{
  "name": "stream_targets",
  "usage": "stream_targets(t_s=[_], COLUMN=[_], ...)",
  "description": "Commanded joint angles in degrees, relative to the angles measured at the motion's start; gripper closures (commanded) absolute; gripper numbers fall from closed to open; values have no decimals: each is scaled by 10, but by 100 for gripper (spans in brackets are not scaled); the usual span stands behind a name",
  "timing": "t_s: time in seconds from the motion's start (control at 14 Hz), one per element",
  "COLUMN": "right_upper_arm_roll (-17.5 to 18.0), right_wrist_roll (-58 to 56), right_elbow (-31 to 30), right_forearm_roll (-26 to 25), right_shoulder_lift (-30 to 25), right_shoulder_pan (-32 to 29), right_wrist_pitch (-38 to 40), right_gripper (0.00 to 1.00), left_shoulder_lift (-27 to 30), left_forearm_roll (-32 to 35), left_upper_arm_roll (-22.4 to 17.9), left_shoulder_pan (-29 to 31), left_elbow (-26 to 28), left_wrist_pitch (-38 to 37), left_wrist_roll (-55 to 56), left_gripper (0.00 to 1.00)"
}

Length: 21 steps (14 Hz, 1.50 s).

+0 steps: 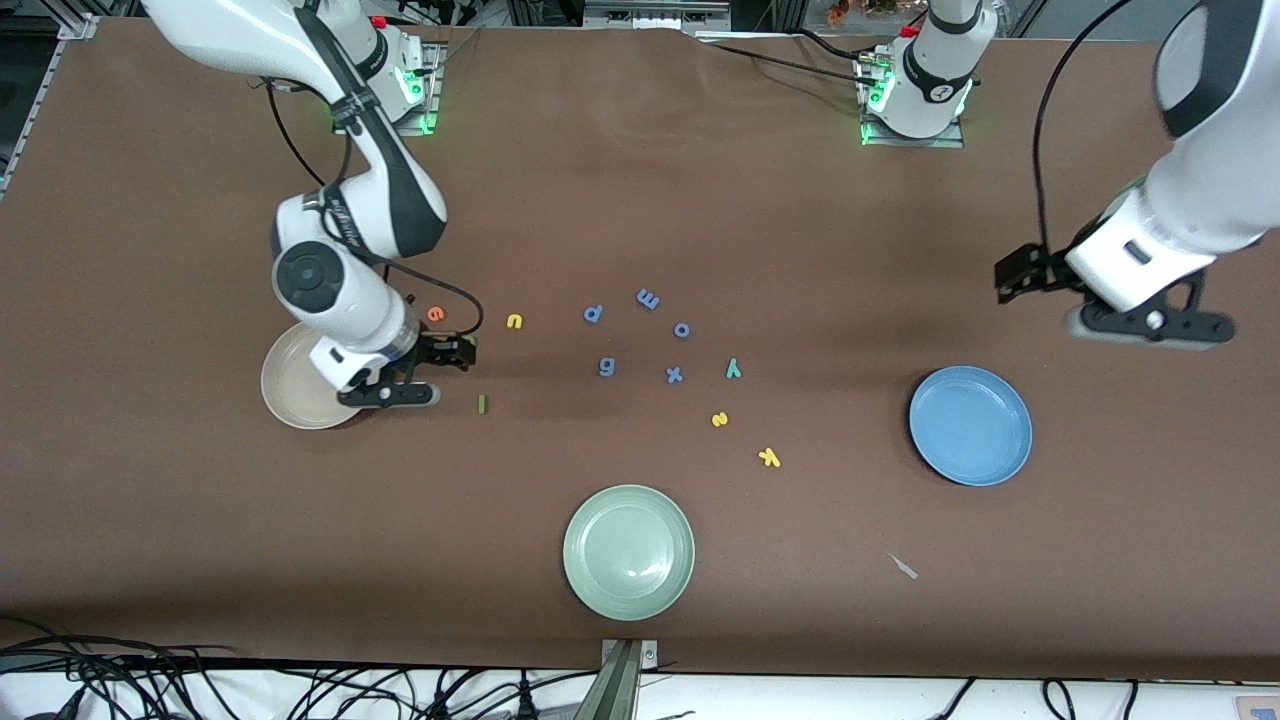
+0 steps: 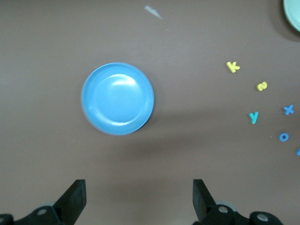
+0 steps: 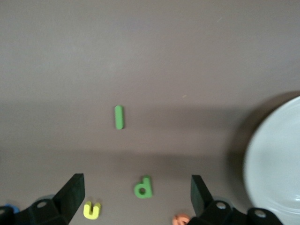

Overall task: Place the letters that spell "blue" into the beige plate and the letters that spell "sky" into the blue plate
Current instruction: 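Reach the right gripper to the green d while the left gripper reaches y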

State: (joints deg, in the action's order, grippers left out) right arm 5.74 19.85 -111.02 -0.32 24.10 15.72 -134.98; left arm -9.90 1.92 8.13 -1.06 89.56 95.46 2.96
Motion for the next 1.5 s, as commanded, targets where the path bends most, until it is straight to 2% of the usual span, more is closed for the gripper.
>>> stream_targets(t_s=[0.0, 0.21, 0.29, 0.64, 0.71, 0.86, 1.0, 1.28, 1.43], right_upper_arm_roll=[-2, -2, -2, -2, -1, -2, -2, -2, -2], right_wrist_roll=[22, 22, 20, 15, 15, 13, 13, 14, 14], right_elbow=[-83, -103, -107, -110, -110, -110, -107, -107, -105], right_forearm_roll=[2, 2, 2, 2, 1, 1, 1, 2, 2], right_shoulder_lift=[-13, -3, 0, 24, 28, 31, 31, 33, 35], right_shoulder_pan=[19, 27, 27, 27, 27, 27, 26, 26, 26], right_wrist_pitch=[-90, -92, -91, -94, -95, -93, -92, -92, -92], right_gripper=[0, 0, 0, 1, 2, 9, 20, 46, 51], left_shoulder_lift=[-13, -34, -51, -178, -181, -192, -216, -242, -255], left_forearm_roll=[-4, -9, -9, -3, -2, -2, -13, -64, -64], left_upper_arm_roll=[0, 0, 0, -7, -18, -20, -20, -21, -21], left_shoulder_pan=[-50, -84, -93, -174, -187, -213, -230, -257, -257], left_elbow=[51, 139, 151, 137, 139, 150, 145, 146, 145], left_wrist_pitch=[82, 254, 298, 346, 346, 347, 381, 422, 430], left_wrist_roll=[7, 49, 53, 53, 45, 44, 61, 126, 133], left_gripper=[0, 0, 0, 0, 0, 0, 0, 1, 5])
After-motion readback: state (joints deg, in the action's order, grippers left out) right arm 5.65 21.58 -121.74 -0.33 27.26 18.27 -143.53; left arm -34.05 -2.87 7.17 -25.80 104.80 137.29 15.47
